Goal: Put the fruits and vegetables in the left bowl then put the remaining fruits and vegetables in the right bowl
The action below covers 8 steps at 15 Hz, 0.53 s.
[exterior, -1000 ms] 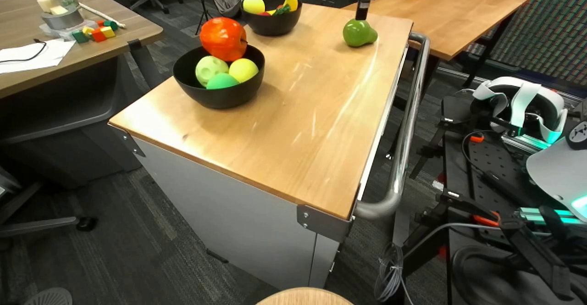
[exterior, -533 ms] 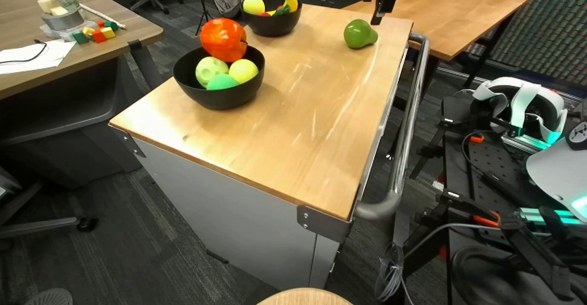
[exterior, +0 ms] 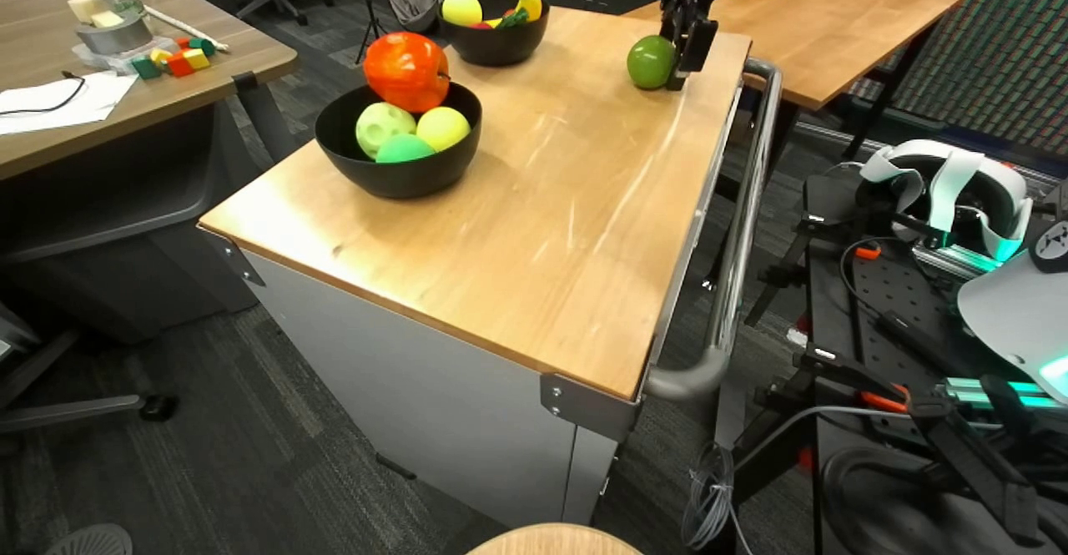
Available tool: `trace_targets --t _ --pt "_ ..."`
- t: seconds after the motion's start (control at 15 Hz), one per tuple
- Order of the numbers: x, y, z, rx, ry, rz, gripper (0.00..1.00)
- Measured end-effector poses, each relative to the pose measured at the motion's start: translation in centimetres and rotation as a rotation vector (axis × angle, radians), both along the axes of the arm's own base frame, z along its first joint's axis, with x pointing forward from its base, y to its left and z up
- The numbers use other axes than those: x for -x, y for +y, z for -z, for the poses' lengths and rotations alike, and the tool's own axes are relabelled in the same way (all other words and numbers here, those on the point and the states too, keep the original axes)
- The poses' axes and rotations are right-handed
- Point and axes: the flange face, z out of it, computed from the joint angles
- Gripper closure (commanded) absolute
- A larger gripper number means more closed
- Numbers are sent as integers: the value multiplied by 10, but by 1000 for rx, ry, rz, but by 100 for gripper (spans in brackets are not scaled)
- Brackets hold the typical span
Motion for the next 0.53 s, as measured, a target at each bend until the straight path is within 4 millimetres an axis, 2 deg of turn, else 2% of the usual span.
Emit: trace_targets --t 0.27,0.53 --pt "-3 1 7 -53 -24 24 58" --pt "-5 2 8 -94 -36 23 64"
